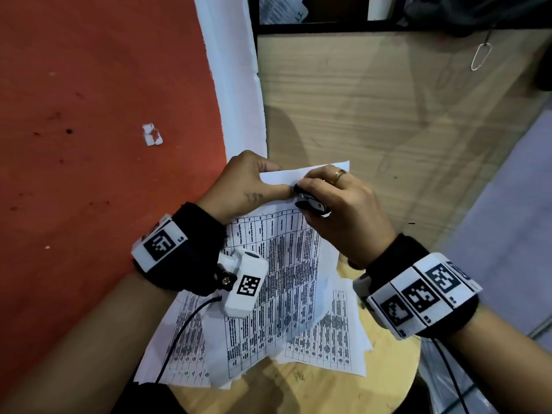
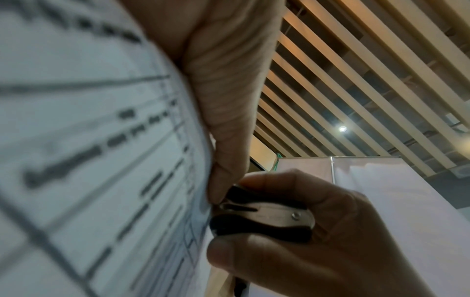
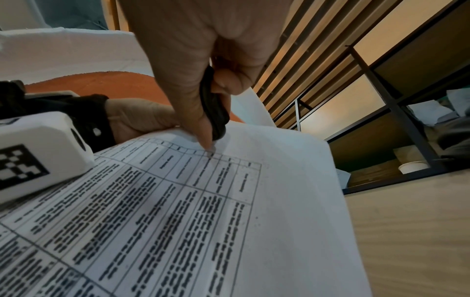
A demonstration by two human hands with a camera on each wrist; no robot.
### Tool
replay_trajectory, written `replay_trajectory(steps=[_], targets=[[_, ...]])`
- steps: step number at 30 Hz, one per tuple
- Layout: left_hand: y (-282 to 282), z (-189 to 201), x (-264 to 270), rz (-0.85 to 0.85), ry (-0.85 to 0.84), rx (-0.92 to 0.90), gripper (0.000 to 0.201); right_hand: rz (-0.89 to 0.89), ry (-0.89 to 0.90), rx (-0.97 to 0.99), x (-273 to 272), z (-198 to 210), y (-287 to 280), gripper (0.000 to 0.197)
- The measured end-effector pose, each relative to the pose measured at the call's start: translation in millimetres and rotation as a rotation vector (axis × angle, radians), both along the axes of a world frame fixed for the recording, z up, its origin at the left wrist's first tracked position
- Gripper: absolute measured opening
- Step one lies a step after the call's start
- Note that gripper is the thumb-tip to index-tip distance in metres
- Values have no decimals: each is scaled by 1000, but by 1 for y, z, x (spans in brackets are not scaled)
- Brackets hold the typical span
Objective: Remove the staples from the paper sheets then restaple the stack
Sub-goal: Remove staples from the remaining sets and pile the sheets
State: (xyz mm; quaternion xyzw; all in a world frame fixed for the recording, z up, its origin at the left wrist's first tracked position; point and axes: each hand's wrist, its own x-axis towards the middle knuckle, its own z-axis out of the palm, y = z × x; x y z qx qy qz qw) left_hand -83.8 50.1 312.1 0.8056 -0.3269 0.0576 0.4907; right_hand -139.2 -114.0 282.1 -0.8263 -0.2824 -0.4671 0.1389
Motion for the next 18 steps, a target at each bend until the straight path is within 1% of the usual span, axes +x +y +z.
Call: replay_trajectory(steps=[1, 3, 4, 7, 10, 12, 15, 17, 18], targets=[[0, 0, 0, -13, 7, -4, 4, -2, 0, 1, 0, 0, -1, 27], [1, 0, 0, -25, 15, -14, 13, -20, 1, -7, -1, 1, -2, 31], [2, 0, 0, -25, 17, -12, 13, -25, 1, -10, -1, 2, -2, 33], [1, 2, -1, -8, 3, 10, 4, -12, -2, -18, -1, 3, -2, 37], [2, 3, -2, 7, -31, 38, 10, -7, -8, -36, -1, 3, -3, 36], [1, 4, -2, 9, -16, 42, 5, -7, -11, -42, -1, 4, -4, 34], [1, 3, -1, 21, -24, 33, 31, -11, -12, -65, 0, 6, -3, 31], [2, 4, -1, 25, -30, 35, 37, -9, -10, -74, 1, 6, -3, 29], [2, 4, -1, 26, -29, 40, 35, -9, -8, -78, 2, 7, -3, 28]])
